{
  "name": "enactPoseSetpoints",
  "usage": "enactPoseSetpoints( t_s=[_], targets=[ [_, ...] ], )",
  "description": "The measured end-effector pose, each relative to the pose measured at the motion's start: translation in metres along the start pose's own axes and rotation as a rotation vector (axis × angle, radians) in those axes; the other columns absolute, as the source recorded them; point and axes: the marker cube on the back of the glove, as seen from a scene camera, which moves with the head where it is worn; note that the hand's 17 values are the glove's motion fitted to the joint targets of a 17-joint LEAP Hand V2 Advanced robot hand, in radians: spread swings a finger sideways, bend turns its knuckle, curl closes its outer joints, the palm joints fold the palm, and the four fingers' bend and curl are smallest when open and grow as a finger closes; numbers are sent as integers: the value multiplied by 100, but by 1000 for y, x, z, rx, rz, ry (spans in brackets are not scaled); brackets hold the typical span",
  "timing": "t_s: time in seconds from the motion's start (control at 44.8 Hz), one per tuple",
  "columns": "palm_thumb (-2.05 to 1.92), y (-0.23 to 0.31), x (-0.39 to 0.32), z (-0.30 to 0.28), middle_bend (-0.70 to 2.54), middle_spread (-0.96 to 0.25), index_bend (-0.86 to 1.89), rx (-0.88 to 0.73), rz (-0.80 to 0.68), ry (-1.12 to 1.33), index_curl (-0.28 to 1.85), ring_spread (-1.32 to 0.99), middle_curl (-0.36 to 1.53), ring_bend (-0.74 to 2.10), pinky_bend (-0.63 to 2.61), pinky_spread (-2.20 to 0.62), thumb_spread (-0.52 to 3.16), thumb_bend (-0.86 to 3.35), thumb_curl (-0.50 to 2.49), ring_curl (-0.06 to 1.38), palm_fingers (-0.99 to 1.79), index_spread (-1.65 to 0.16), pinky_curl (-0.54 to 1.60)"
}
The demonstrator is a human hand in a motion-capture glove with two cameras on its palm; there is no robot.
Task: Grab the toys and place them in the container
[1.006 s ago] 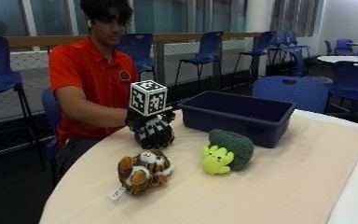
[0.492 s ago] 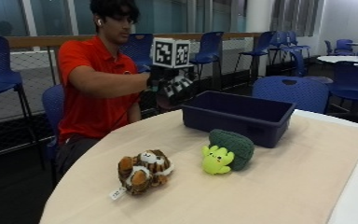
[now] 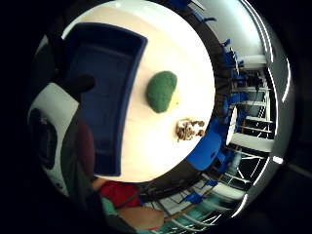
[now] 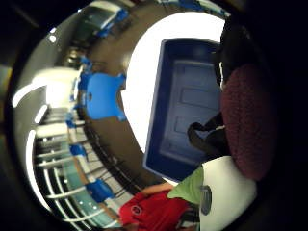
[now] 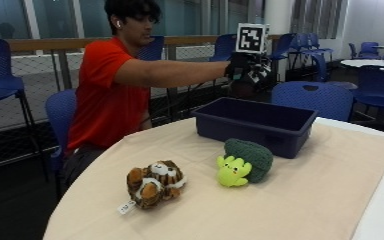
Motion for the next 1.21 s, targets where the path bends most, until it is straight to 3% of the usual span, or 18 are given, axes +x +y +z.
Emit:
enactPoseSetpoints(
  t_s=[0.134, 0.179, 0.223, 0.246, 0.335, 0.469, 0.827, 1.207],
  targets=[
    [62, -5, -5, 17, 75, -42, 55, -71, -156, 63, 64, -56, 70, 101, 99, -46, 53, 17, 86, 60, 71, -37, 46],
    [46, -2, 6, 25, 61, -40, 39, -78, -215, 119, 63, -51, 66, 93, 103, -38, 74, 9, 80, 60, 16, -37, 48],
    [30, -1, 14, 29, 43, -30, 29, -60, -175, 93, 63, -36, 61, 74, 120, -27, 84, -2, 72, 60, -38, -36, 57],
    [23, 0, 17, 29, 37, -26, 24, -50, -141, 50, 60, -32, 58, 63, 122, -23, 87, -6, 69, 56, -47, -36, 55],
    [5, 10, 41, 29, 23, -17, 8, -26, -64, -58, 45, -20, 51, 37, 119, -11, 96, -10, 60, 44, -40, -36, 48],
    [-7, 38, 121, 33, 15, -11, 8, 1, 19, -19, 36, -9, 45, 22, 112, 0, 103, -8, 51, 35, -30, -35, 44],
    [-10, 117, 304, 70, 12, -7, 10, -1, 321, -11, 26, 2, 35, 17, 106, 11, 100, -9, 34, 32, -25, -34, 39],
    [-10, 143, 384, 135, 11, -5, 11, -105, 486, -59, 22, 5, 28, 15, 112, 16, 96, -9, 26, 28, -24, -34, 39]
  ],
)
